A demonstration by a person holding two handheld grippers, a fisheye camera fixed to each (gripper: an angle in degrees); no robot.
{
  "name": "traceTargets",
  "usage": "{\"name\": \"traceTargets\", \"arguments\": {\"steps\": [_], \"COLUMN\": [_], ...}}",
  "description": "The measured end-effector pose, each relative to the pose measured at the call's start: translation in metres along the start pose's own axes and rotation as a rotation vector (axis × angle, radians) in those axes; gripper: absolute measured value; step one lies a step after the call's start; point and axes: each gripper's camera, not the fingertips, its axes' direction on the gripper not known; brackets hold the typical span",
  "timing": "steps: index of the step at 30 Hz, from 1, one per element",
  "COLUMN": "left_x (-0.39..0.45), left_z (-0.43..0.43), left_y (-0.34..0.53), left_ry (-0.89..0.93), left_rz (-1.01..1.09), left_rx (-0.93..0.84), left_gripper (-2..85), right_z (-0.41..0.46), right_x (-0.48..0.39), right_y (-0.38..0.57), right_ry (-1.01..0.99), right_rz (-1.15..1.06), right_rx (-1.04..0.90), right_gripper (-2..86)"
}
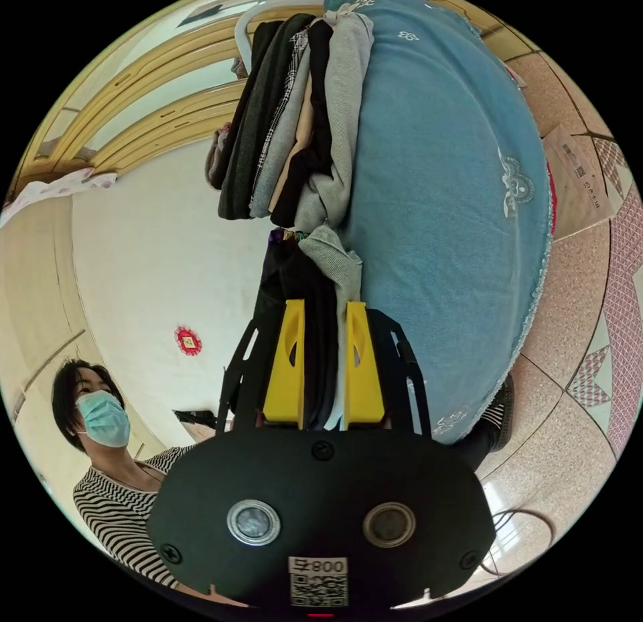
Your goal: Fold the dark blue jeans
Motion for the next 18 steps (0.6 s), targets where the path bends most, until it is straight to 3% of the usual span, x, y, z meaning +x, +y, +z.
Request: {"name": "traceTargets", "arguments": {"steps": [7,13,18], "left_x": [-0.021,-0.033,-0.047], "left_z": [0.002,-0.009,-0.029], "left_y": [0.004,0.041,0.076], "left_ry": [-0.022,0.019,0.018], "left_rz": [-0.046,-0.094,-0.076], "left_rx": [0.001,0.054,0.025], "left_gripper": [9.6,9.5,9.8], "right_z": [0.006,0.037,0.05], "right_x": [-0.012,-0.075,-0.1], "right_y": [-0.008,-0.05,-0.062], "right_ry": [-0.039,0.044,0.075], "right_rz": [-0.009,-0.145,-0.12], "right_rx": [-0.008,-0.176,-0.271], "right_gripper": [8.1,7.2,7.1]}}
